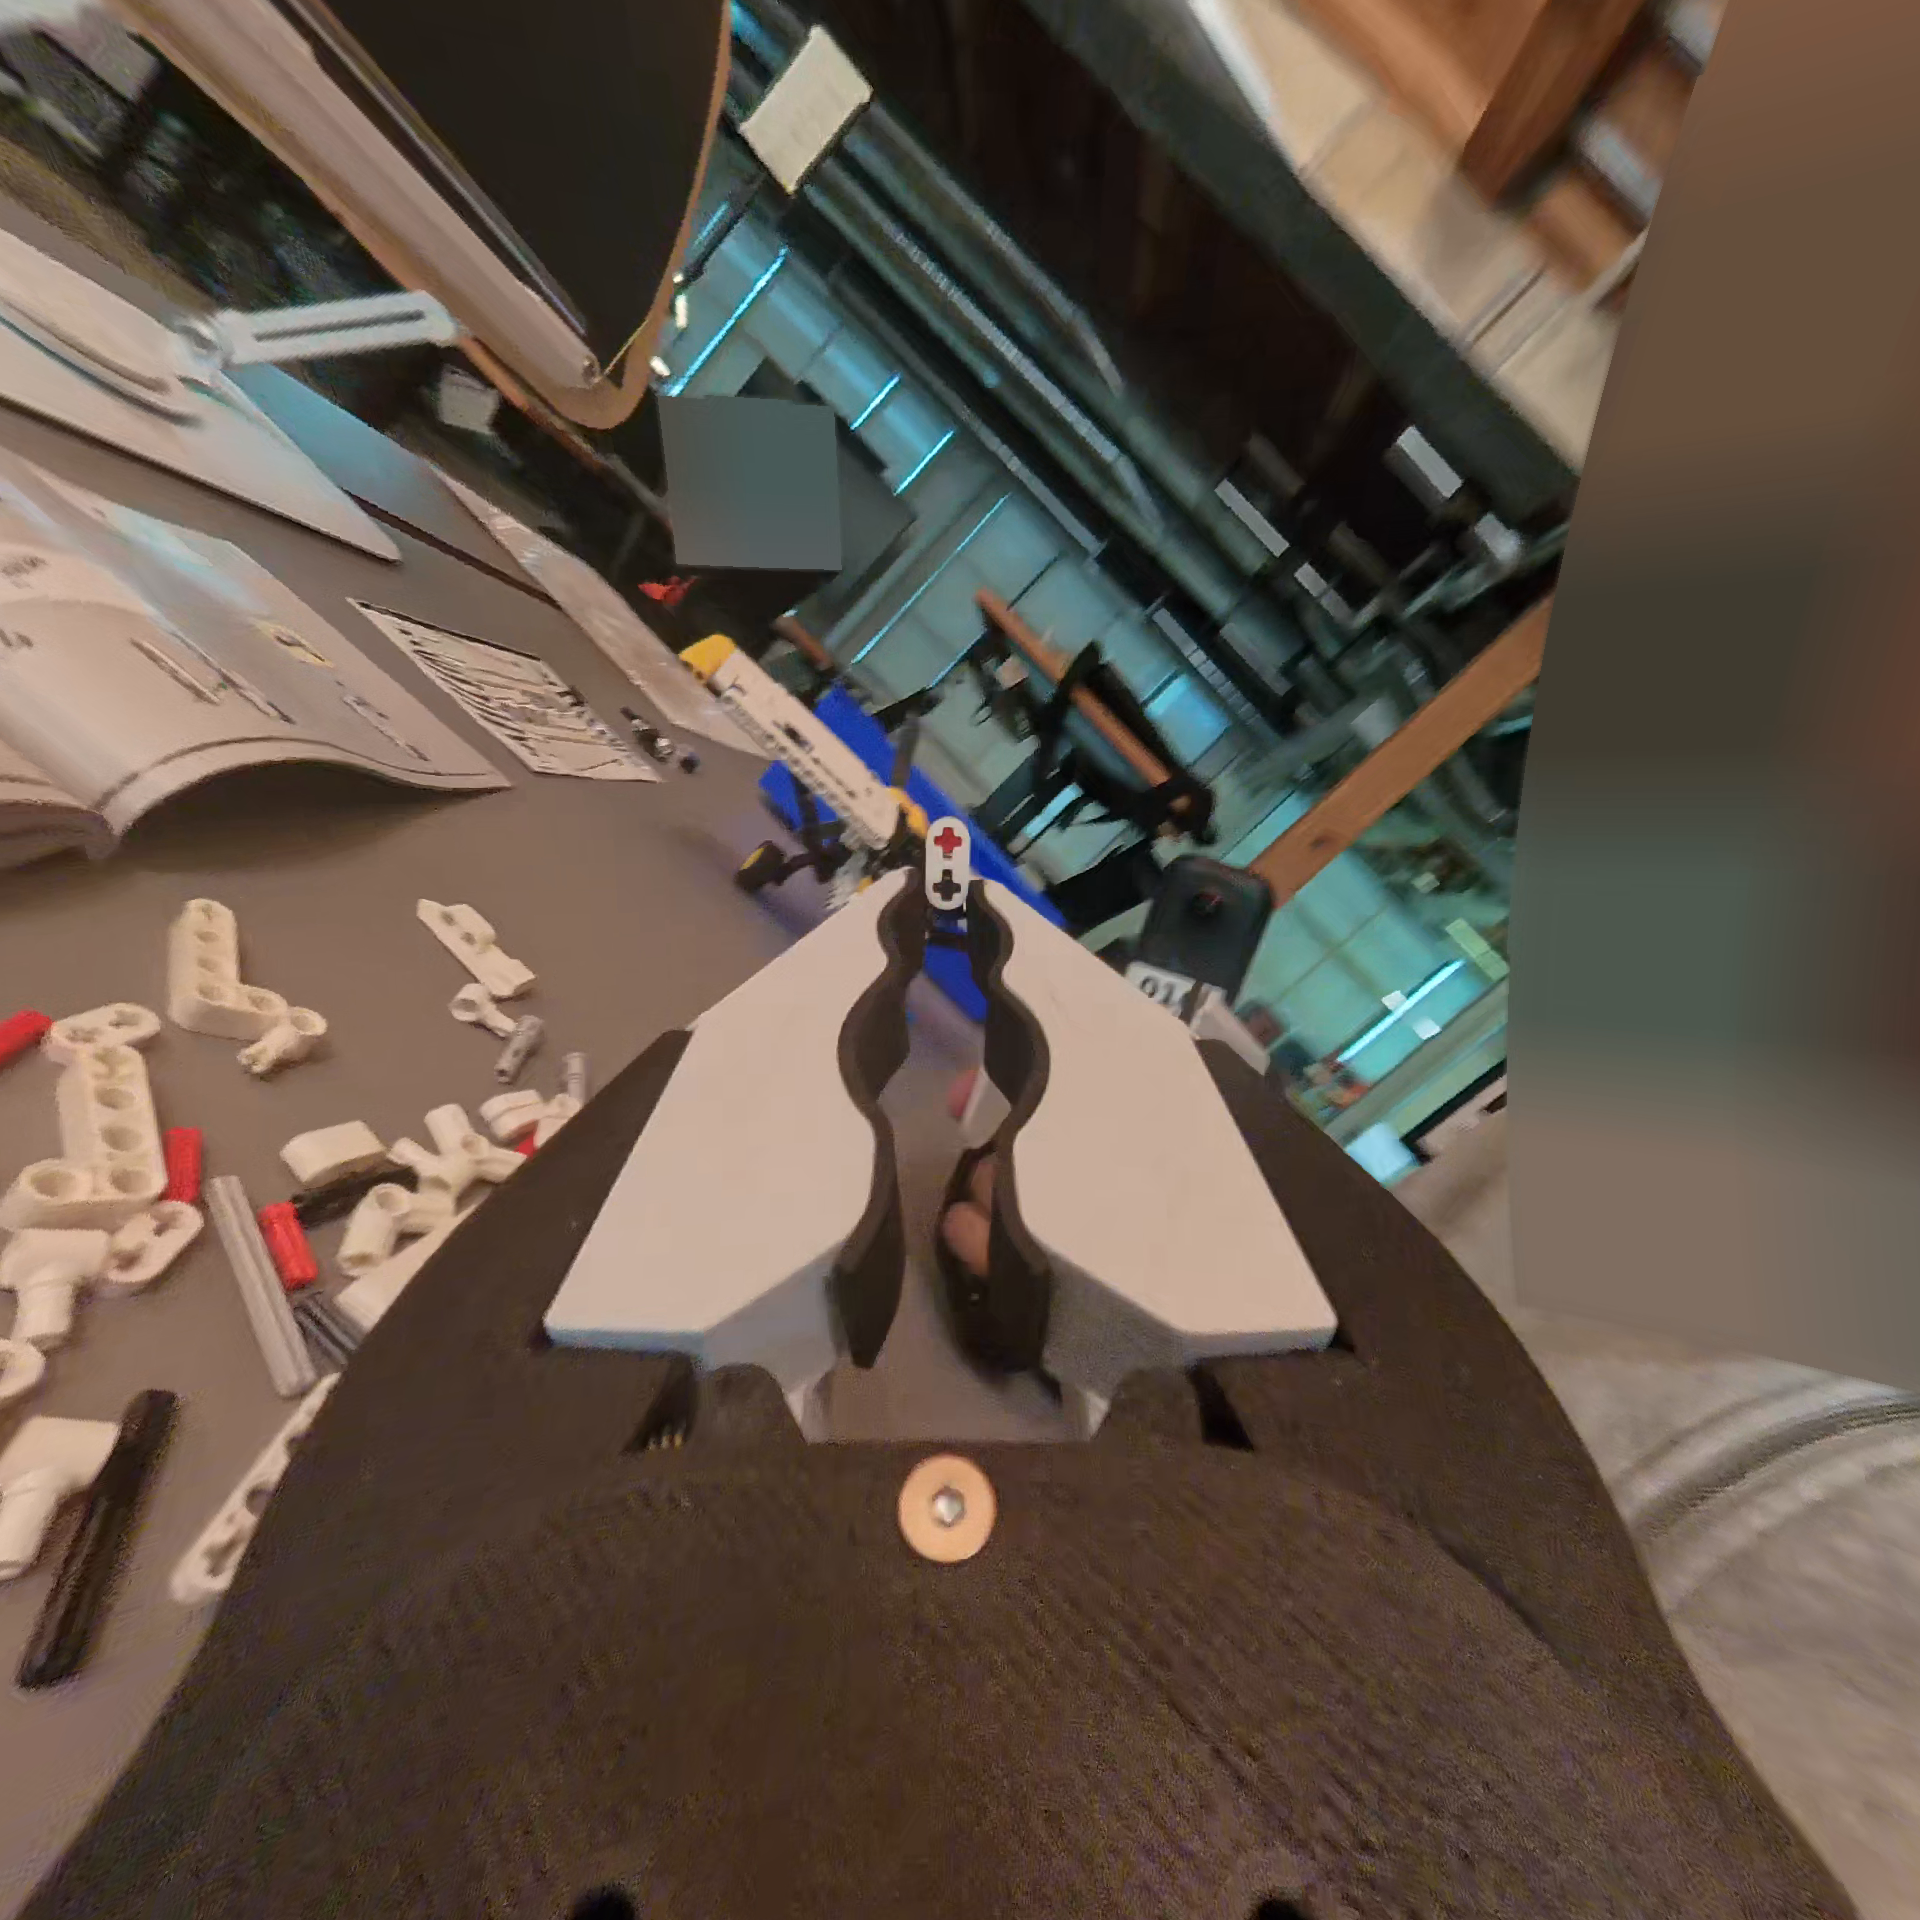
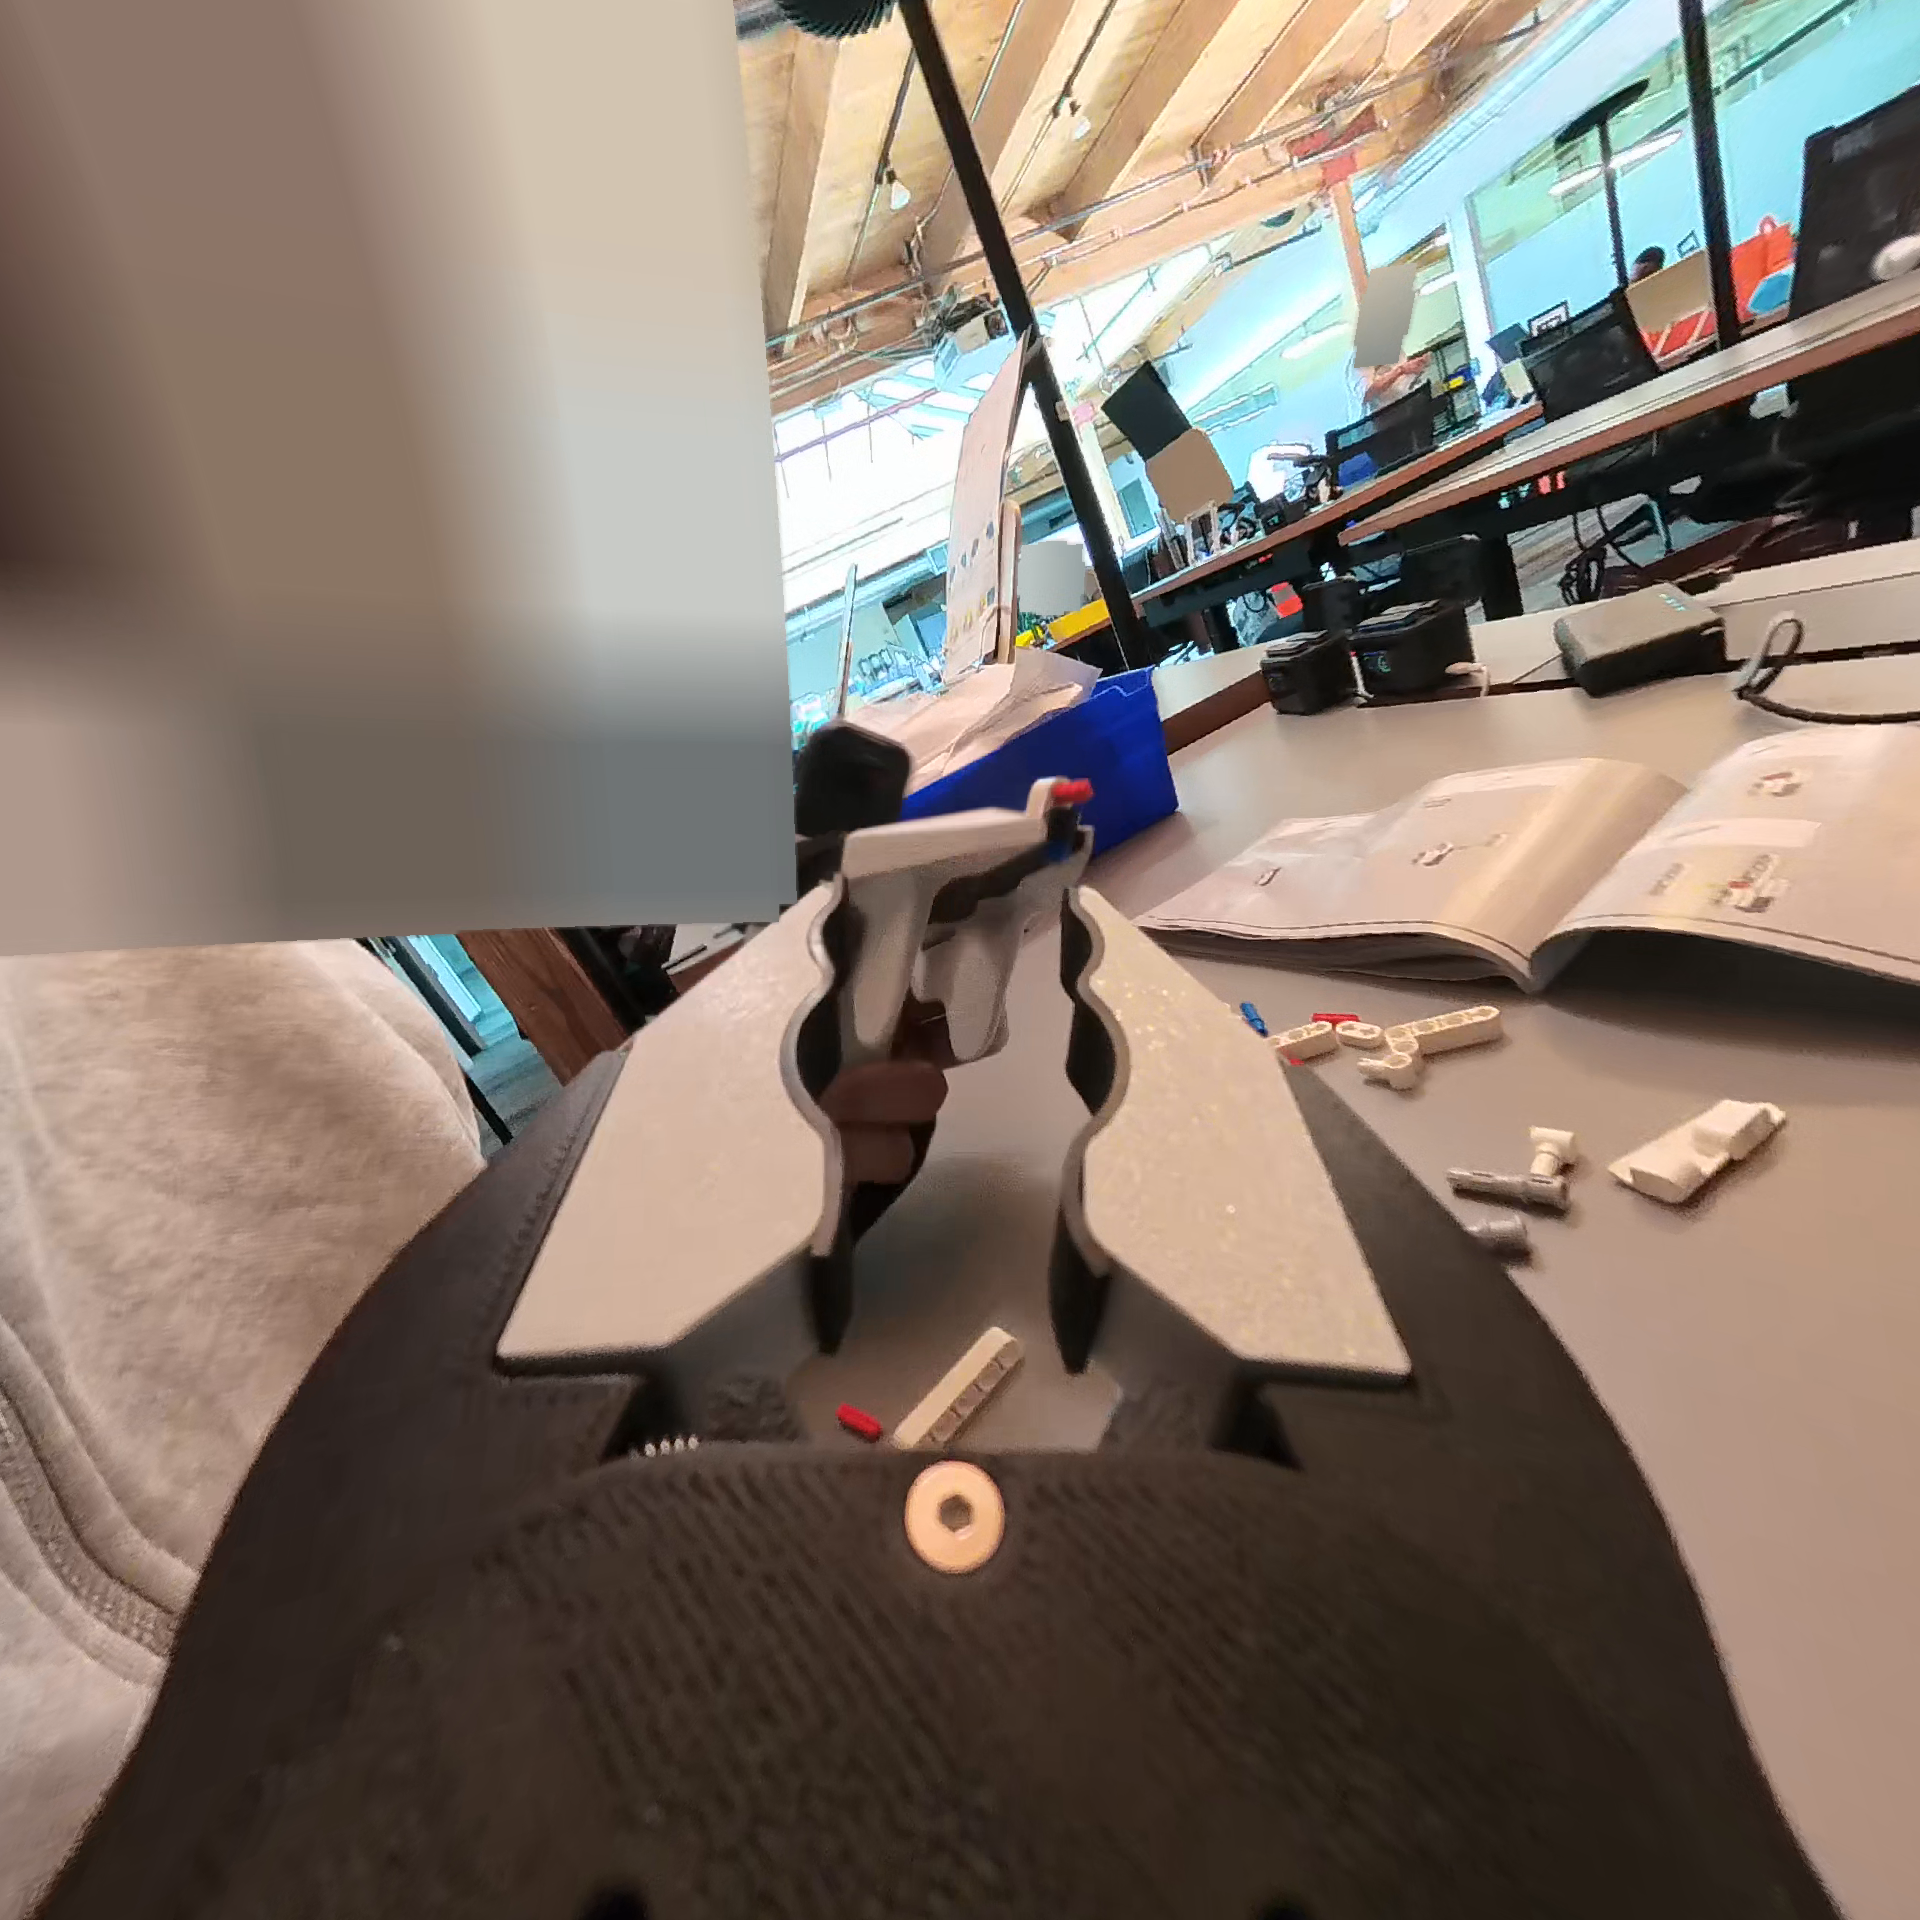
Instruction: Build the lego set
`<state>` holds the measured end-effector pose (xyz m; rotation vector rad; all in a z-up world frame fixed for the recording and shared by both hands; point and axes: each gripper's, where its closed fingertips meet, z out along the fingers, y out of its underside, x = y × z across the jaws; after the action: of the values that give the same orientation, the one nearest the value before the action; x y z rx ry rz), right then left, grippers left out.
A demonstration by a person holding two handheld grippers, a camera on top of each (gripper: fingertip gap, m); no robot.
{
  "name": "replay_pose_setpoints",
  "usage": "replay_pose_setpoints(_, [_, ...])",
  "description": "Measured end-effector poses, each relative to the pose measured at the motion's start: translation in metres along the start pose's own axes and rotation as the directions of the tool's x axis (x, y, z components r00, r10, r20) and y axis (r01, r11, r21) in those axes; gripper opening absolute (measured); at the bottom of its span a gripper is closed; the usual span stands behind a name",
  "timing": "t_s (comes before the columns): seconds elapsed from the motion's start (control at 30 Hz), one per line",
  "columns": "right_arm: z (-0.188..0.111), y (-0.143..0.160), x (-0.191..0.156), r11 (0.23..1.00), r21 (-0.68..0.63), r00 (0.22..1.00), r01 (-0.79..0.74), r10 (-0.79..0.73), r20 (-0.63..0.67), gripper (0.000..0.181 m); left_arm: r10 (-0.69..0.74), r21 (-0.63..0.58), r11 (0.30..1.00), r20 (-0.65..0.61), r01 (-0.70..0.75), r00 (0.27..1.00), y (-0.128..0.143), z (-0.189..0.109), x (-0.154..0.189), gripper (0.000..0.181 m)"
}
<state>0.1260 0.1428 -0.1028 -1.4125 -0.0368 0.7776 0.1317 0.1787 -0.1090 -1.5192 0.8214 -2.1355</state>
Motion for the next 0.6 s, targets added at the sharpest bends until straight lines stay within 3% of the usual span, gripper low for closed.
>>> replay_pose_setpoints(0.17, [0.002, 0.003, -0.002, 1.000, -0.015, 1.000, 0.018, -0.017, 0.005, 0.040, -0.102, 0.028, 0.994, -0.077, 0.105, 0.992, -0.005, -0.002, 0.003, 0.005])
replay_pose_setpoints(0.6, [0.002, 0.004, 0.002, 1.000, -0.013, 1.000, -0.022, 0.022, 0.001, 0.036, -0.189, -0.153, 0.975, -0.210, 0.159, 0.959, 0.026, 0.015, 0.027, 0.005])
